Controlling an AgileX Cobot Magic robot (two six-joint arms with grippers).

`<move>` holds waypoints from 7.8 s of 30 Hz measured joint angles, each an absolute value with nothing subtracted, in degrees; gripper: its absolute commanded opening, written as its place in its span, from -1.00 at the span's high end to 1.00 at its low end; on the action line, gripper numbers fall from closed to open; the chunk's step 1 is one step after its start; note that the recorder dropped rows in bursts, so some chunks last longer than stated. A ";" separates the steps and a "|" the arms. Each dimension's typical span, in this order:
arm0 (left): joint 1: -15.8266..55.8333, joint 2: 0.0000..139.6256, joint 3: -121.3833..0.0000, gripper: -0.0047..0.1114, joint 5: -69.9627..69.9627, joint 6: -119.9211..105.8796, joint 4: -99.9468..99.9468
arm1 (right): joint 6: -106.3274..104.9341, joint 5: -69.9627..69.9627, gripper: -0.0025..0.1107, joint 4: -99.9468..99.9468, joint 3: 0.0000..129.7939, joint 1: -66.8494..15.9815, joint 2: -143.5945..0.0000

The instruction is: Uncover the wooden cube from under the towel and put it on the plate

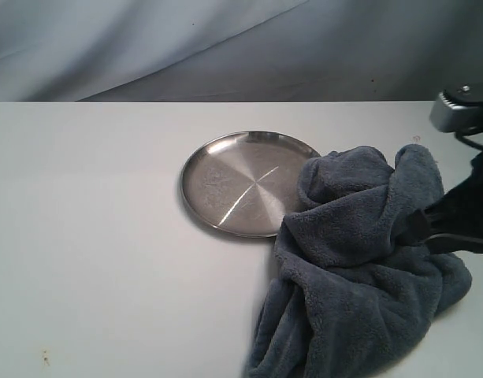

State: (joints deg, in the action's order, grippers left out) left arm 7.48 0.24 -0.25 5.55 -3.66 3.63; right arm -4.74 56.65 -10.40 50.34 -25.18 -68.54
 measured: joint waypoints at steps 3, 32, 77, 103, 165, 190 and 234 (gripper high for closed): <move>7.48 0.24 -0.25 0.92 5.55 -3.66 3.63 | -4.36 55.24 0.96 -10.40 50.34 -26.81 -71.90; 7.48 0.24 -0.25 0.92 5.55 -3.66 3.63 | 0.56 49.78 0.96 -0.47 75.69 -15.17 -99.26; 7.48 0.24 -0.25 0.92 5.55 -3.66 3.63 | -3.20 57.66 0.96 -3.31 78.13 -9.95 -101.68; 7.48 0.24 -0.25 0.92 5.55 -3.66 3.63 | -2.39 69.27 0.96 -7.51 102.85 -34.66 -121.23; 7.48 0.24 -0.25 0.92 5.55 -3.66 3.63 | -17.55 54.23 0.96 -20.82 79.76 -13.55 -104.59; 7.48 0.24 -0.25 0.92 5.55 -3.66 3.63 | -11.88 43.69 0.96 -9.27 60.80 -22.63 -95.77; 7.48 0.24 -0.25 0.92 5.55 -3.66 3.63 | -3.79 34.72 -0.19 5.00 65.72 -22.63 -101.04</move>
State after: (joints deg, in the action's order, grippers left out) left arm 7.48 0.24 -0.25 5.55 -3.66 3.63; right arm -3.79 34.72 5.00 65.72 -22.63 -101.04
